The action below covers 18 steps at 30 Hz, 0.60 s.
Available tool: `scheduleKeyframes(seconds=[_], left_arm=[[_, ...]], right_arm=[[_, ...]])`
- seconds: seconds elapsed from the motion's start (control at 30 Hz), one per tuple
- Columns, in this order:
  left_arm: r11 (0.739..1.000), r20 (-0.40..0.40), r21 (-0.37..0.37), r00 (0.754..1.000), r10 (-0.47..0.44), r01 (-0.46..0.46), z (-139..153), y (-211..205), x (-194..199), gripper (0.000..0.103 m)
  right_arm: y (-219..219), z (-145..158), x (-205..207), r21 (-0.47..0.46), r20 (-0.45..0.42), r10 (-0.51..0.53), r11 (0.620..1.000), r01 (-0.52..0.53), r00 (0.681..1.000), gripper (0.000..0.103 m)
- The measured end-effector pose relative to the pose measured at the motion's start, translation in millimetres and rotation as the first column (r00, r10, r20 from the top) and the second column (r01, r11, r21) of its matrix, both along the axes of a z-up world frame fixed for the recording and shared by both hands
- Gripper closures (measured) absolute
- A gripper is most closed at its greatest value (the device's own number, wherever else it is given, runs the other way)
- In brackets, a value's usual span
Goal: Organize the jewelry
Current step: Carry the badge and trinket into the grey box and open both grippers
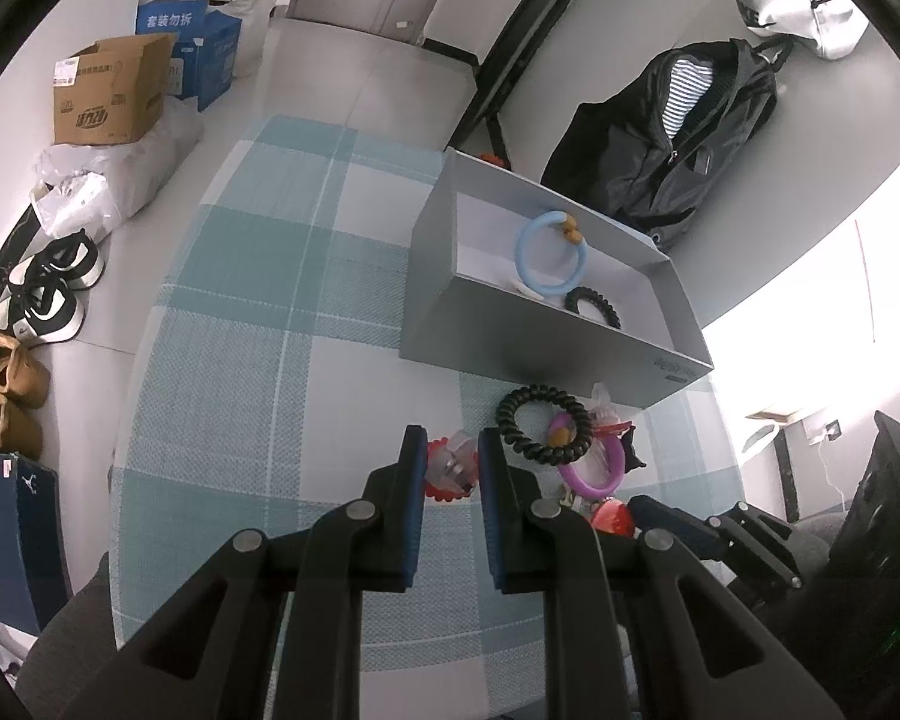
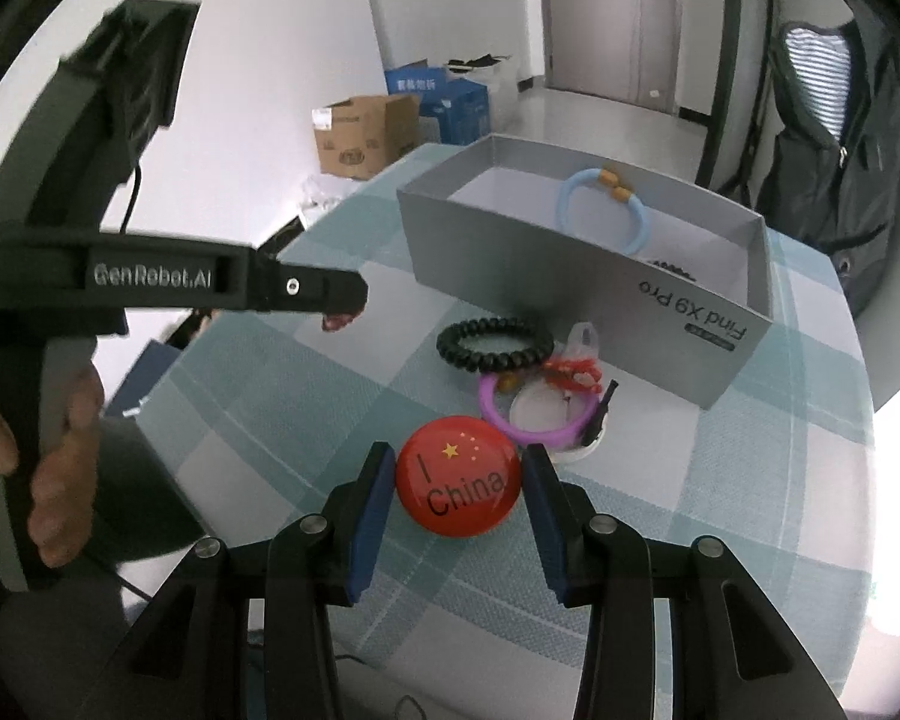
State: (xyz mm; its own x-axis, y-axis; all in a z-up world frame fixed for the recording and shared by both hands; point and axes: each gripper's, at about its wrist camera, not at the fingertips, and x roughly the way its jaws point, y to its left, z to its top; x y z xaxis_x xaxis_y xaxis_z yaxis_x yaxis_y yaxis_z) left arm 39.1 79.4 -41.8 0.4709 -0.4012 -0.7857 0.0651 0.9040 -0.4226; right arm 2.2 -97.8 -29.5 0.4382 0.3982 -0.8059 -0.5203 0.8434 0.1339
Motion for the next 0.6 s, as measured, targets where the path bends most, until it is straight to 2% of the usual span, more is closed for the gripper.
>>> scheduleKeyframes(seconds=[0.17,0.37,0.6], left_arm=[[1.000,0.016,-0.003,1.000,0.006,-0.006,3,1,-1,0.091],[1.000,0.073,0.007,0.997,0.028,-0.029,15,1,-4,0.091],[0.996,0.114,-0.076,0.992,0.046,-0.037,38,6,9,0.091]], right_arm=[[-6,10,-2,0.063,0.006,-0.017,0.998,0.017,1.000,0.061],[-16,26,5,0.144,0.008,-0.045,0.989,0.044,0.999,0.061],[-30,44,26,0.203,0.005,-0.092,0.975,0.089,0.996,0.061]])
